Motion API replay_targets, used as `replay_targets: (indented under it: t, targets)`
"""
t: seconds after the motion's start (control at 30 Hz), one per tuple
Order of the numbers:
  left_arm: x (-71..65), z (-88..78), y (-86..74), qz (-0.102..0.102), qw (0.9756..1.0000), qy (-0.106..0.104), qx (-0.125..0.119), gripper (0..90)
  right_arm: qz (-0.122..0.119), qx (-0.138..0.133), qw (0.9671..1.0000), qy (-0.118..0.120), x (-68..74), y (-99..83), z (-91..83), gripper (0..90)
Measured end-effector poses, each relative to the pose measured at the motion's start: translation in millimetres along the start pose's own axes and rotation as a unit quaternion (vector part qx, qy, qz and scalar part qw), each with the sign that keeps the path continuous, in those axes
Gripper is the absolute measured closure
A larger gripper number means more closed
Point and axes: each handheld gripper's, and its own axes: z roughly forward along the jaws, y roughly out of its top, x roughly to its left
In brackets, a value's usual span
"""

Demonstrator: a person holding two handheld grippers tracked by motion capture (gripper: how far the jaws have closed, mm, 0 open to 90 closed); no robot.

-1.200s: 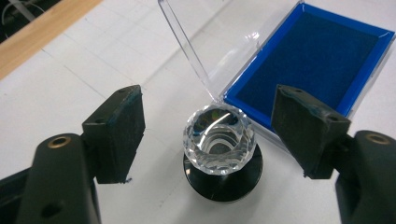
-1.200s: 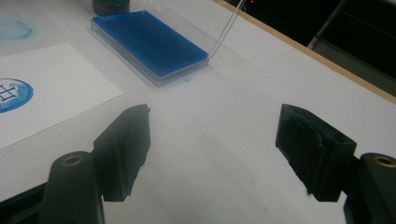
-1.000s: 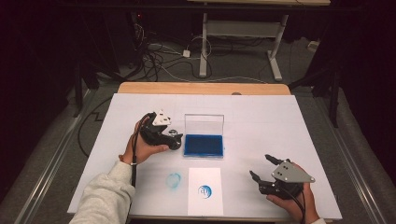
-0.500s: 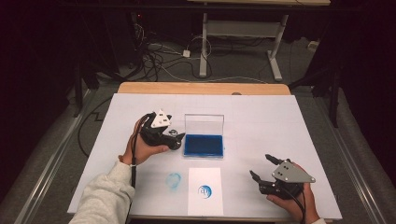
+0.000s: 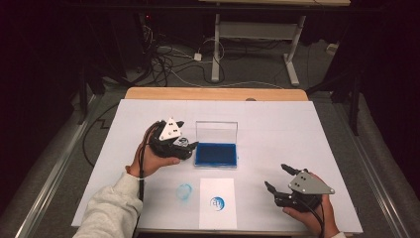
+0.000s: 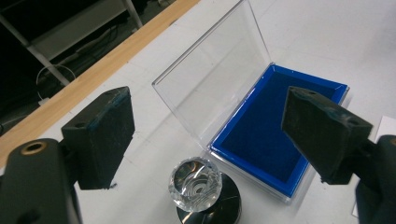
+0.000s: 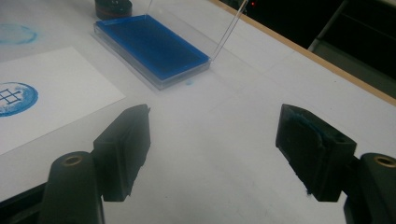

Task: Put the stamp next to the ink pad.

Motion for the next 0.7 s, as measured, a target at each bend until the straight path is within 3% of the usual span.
replay_targets:
  t: [0.7]
  targets:
    - [-17.4,-18.0,1.7,0.038,0.9988,0.012,-0.03,15.3,0.0,-0.006,1.0,-0.003,0.8,2.4,-2.5,26.5]
